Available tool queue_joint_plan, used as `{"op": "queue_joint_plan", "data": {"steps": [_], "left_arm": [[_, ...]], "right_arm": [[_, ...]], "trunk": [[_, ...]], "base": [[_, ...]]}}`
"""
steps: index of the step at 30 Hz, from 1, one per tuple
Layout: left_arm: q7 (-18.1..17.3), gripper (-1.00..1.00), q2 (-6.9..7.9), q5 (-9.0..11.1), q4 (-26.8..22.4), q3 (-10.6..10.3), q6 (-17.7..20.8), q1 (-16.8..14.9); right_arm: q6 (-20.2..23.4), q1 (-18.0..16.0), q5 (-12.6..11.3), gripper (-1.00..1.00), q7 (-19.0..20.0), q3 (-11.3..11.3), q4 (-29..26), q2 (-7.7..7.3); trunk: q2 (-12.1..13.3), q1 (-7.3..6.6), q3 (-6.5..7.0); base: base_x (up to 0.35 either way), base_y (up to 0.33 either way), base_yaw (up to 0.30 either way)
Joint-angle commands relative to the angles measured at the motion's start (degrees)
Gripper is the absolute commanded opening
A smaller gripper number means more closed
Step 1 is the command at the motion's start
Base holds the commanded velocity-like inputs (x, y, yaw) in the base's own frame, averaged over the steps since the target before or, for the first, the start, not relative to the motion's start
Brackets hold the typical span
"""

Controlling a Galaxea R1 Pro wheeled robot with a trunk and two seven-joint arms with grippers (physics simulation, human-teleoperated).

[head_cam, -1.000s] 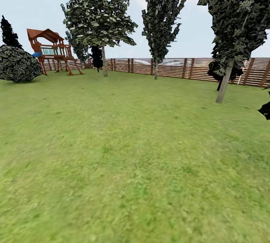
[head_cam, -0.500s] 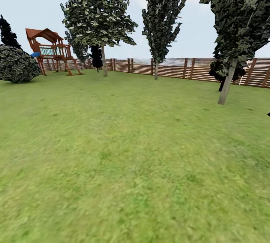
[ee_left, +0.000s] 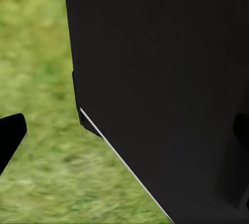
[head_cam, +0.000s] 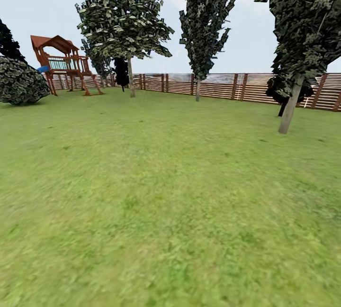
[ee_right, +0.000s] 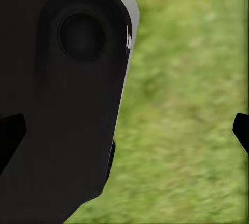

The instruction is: Take the three Easter eggs out of the wicker basket on the lawn in the garden, then place them on the lawn next to a single tree (choose any tree) so that all three eggs are next to the same tree and none are left in the basket.

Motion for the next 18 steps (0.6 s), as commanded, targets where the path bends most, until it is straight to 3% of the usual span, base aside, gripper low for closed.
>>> {"op": "queue_joint_plan", "data": {"steps": [1,18], "left_arm": [[0.0,1.00,-0.02,0.0,-0.1,0.0,0.0,0.0],[0.0,1.00,-0.01,0.0,-0.2,0.0,0.0,0.0]], "right_arm": [[0.0,0.0,0.4,1.00,-0.2,0.2,-0.1,0.00],[0.0,0.0,0.4,1.00,-0.2,0.2,-0.1,0.00]], "trunk": [[0.0,0.04,-0.03],[0.0,0.04,-0.03]], "base": [[0.326,0.000,0.000],[0.326,0.000,0.000]]}}
